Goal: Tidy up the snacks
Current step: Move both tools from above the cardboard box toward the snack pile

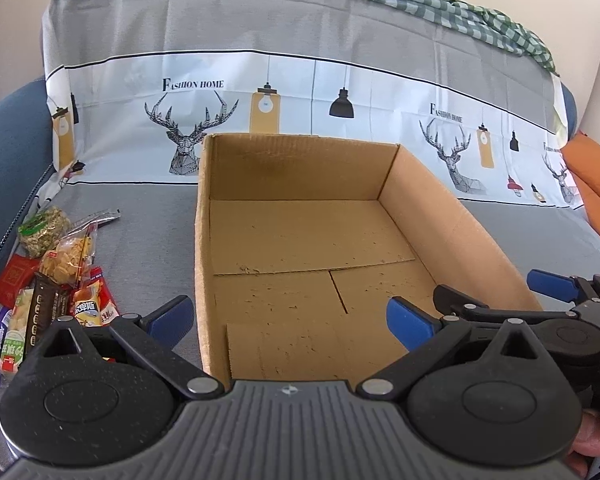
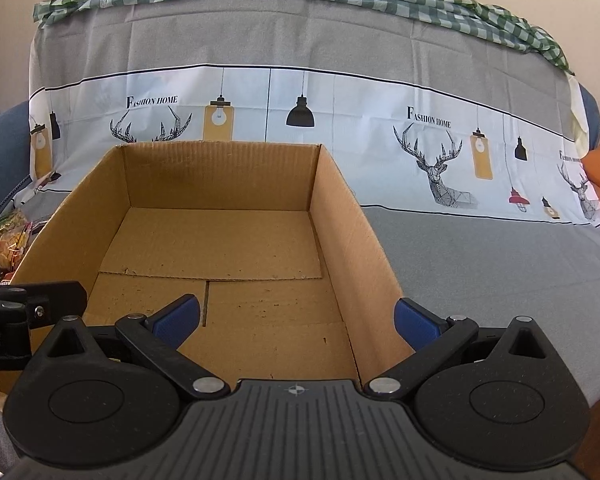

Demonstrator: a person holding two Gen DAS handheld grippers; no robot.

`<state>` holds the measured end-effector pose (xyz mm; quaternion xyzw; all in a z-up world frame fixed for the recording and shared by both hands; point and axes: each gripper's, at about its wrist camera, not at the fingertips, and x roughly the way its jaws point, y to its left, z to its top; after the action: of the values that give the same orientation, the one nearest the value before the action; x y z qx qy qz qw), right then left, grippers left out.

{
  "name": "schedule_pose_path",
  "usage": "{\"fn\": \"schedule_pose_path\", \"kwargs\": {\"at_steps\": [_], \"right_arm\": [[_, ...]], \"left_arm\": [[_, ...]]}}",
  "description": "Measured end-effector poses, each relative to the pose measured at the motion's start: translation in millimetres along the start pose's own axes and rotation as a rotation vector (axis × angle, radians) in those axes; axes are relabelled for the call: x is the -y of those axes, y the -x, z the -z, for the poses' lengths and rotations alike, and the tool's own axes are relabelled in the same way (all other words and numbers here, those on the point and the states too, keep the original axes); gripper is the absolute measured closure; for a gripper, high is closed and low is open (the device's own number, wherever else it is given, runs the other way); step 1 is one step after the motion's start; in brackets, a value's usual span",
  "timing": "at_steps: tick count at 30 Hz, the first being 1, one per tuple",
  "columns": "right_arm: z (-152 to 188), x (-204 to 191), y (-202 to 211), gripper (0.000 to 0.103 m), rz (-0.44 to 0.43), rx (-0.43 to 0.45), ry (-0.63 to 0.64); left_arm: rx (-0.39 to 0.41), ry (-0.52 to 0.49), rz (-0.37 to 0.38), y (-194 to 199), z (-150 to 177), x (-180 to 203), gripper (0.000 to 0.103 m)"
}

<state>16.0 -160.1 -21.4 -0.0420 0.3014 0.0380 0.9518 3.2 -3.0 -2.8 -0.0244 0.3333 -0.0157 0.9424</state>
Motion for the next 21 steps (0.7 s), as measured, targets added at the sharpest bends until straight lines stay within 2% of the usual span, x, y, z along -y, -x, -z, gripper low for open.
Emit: {"fn": "schedule_pose_path", "kwargs": {"at_steps": [8,12,14,18,20,21], "right_arm": [[2.7,-1.6,0.7,0.002,-0.004,0.015,0.006],[2.7,-2.1,2.3,0.008,-0.009,0.027,0.01],[2.5,-2.7,2.5,0.009,-0.011,0.031,0.012],[2.9,-4.4,3.3,0.015,-0.019,0.033,-0.002],[1.5,-6.7,4.1,0.016,-0.025,0.037,-0.011],[1.2,-7.8,4.6,0.019,-0.027,0.038,-0.012]], "left_arm": [[-0.022,0.004,0.017,-0.3,-0.4,-1.8,0.002],[-0.023,0.011,0.039,0.8,0.0,-1.9,0.007],[-0.023,0.001,0.043,1.6,0.2,-1.7,0.016],[-0.03,0.013,0.056,3.3,1.8,-6.2,0.026],[-0.037,0.017,0.059,3.7,2.2,-8.7,0.037],[-0.038,0.015,0.06,3.8,2.8,-9.6,0.039]]}}
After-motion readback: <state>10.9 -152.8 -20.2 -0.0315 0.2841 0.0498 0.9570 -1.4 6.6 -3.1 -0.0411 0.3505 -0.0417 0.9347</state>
